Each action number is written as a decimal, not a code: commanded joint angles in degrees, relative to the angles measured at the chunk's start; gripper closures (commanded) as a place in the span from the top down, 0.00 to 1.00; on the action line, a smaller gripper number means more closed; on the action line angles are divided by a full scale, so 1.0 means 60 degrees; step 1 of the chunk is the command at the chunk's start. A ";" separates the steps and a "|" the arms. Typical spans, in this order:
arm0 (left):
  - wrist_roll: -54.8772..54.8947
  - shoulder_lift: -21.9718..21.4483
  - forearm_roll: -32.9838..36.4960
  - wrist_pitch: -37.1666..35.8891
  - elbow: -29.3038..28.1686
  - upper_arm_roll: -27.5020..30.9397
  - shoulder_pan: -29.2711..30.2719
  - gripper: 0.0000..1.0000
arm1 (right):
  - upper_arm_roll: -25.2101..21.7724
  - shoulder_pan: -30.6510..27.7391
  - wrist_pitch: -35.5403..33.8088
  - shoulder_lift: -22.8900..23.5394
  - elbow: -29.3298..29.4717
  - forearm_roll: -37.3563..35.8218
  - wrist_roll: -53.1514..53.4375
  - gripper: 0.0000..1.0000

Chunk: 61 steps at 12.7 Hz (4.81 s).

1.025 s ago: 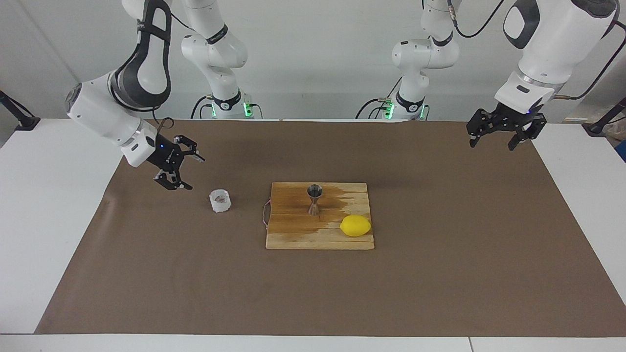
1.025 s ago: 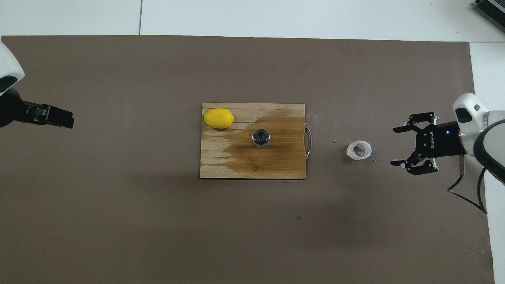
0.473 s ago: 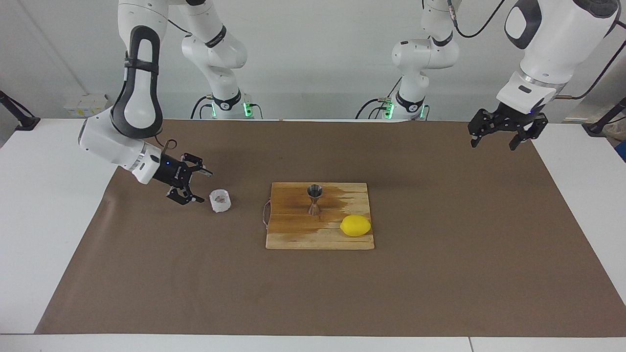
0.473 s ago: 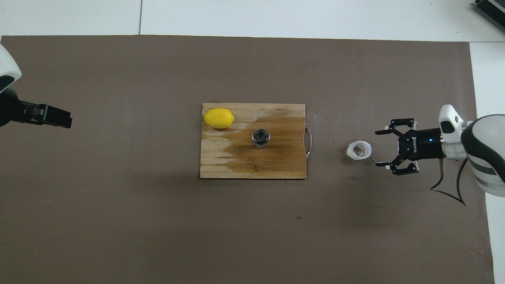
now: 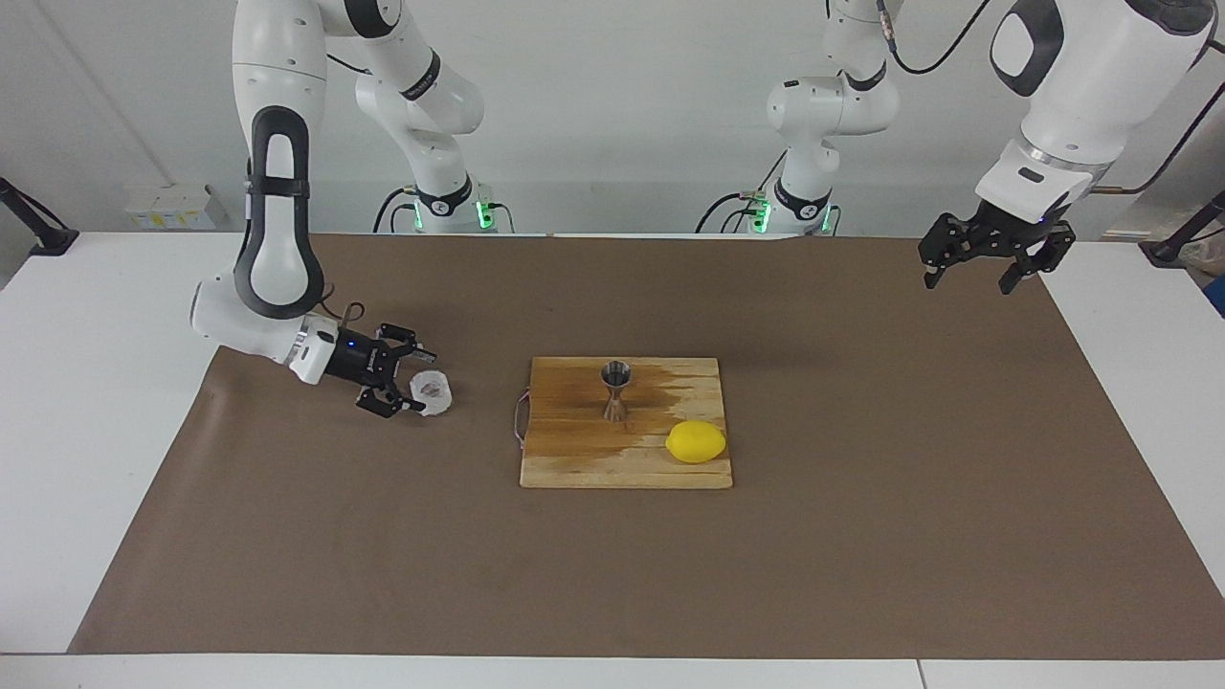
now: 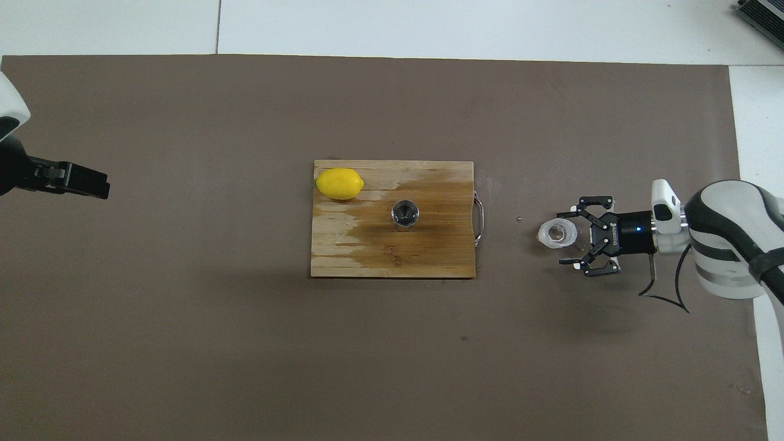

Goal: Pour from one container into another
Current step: 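Grasp the white cup with the right gripper and lift it, then carry the white cup with the right gripper above the metal cup, then tilt the white cup with the right gripper over the metal cup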

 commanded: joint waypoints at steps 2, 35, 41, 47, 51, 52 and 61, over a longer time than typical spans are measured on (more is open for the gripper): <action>-0.0091 -0.0197 0.0080 -0.0072 -0.0181 0.0079 -0.0109 1.00 | 0.0088 -0.0038 0.0058 0.0372 0.0042 0.0722 -0.1203 1.00; -0.0091 -0.0197 0.0080 -0.0072 -0.0181 0.0079 -0.0095 1.00 | 0.0235 0.6057 0.2886 -0.1298 0.2458 -0.7038 1.0628 0.01; -0.0091 -0.0197 0.0080 -0.0086 -0.0181 0.0079 -0.0095 1.00 | 0.0235 0.6670 0.2813 -0.1283 0.2692 -0.9395 1.2372 0.01; -0.0106 -0.0197 0.0080 -0.0072 -0.0181 0.0079 -0.0095 1.00 | 0.0235 0.7038 0.2783 -0.1298 0.2678 -1.0907 1.2990 0.01; -0.0091 -0.0197 0.0080 -0.0086 -0.0181 0.0079 -0.0109 1.00 | 0.0235 0.7067 0.2769 -0.1341 0.2620 -1.1258 1.2990 0.01; -0.0106 -0.0197 0.0080 -0.0072 -0.0181 0.0093 -0.0095 1.00 | 0.0235 0.7082 0.2769 -0.1341 0.2620 -1.1375 1.2990 0.01; -0.0091 -0.0197 0.0080 -0.0086 -0.0181 0.0079 -0.0095 1.00 | 0.0235 0.7214 0.2900 -0.1327 0.2620 -1.1743 1.3005 0.01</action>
